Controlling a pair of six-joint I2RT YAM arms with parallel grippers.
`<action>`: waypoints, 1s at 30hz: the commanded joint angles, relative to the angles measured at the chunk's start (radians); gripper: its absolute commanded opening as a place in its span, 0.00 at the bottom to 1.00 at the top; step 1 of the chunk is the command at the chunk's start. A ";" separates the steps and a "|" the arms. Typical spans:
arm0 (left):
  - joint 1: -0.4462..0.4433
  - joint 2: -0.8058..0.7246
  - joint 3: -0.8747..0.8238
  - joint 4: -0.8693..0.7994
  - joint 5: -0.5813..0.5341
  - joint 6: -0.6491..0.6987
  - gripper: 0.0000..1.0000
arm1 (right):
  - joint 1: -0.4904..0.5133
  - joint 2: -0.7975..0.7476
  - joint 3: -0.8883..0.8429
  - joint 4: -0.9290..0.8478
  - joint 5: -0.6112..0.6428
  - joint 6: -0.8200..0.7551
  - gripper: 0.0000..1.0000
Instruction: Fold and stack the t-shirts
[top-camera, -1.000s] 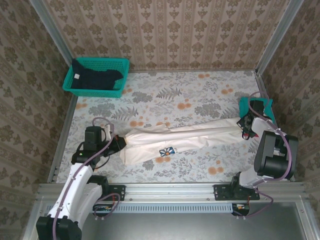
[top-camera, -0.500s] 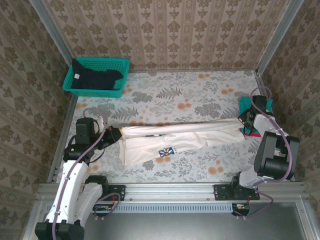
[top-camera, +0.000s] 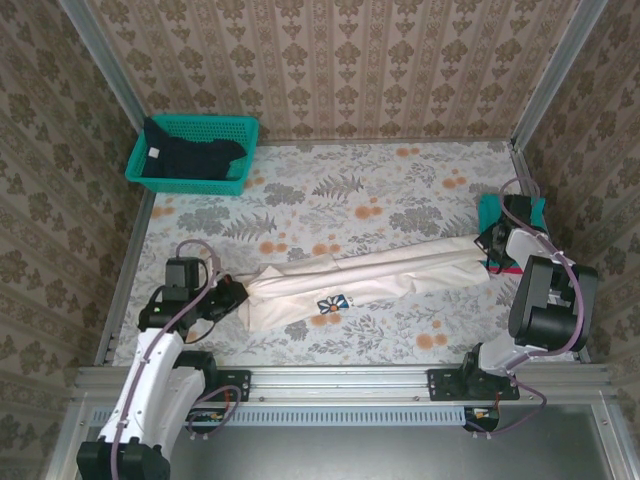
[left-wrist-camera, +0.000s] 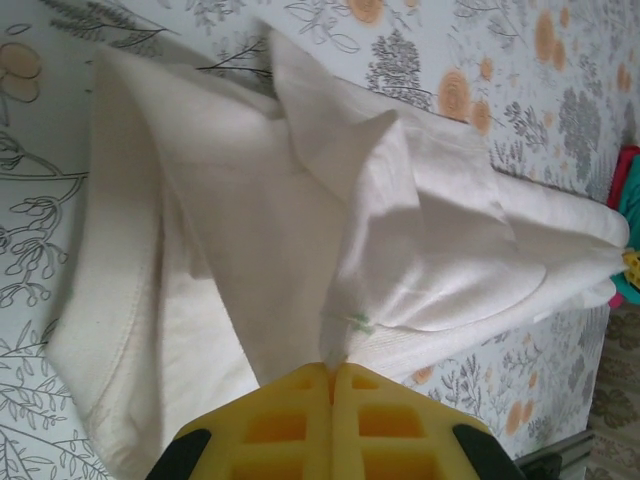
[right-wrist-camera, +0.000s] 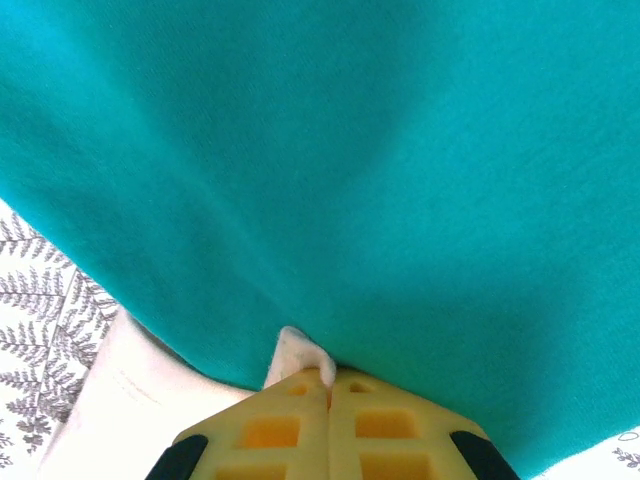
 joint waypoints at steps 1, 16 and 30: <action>0.016 -0.020 -0.038 0.039 -0.079 -0.088 0.00 | -0.024 0.019 -0.013 0.019 0.061 -0.021 0.00; 0.022 -0.024 -0.089 0.103 -0.170 -0.101 0.63 | -0.011 -0.148 -0.077 0.107 -0.127 -0.079 0.59; -0.326 0.234 0.062 0.326 -0.346 -0.137 0.85 | 0.534 -0.246 -0.112 0.110 -0.084 -0.048 0.69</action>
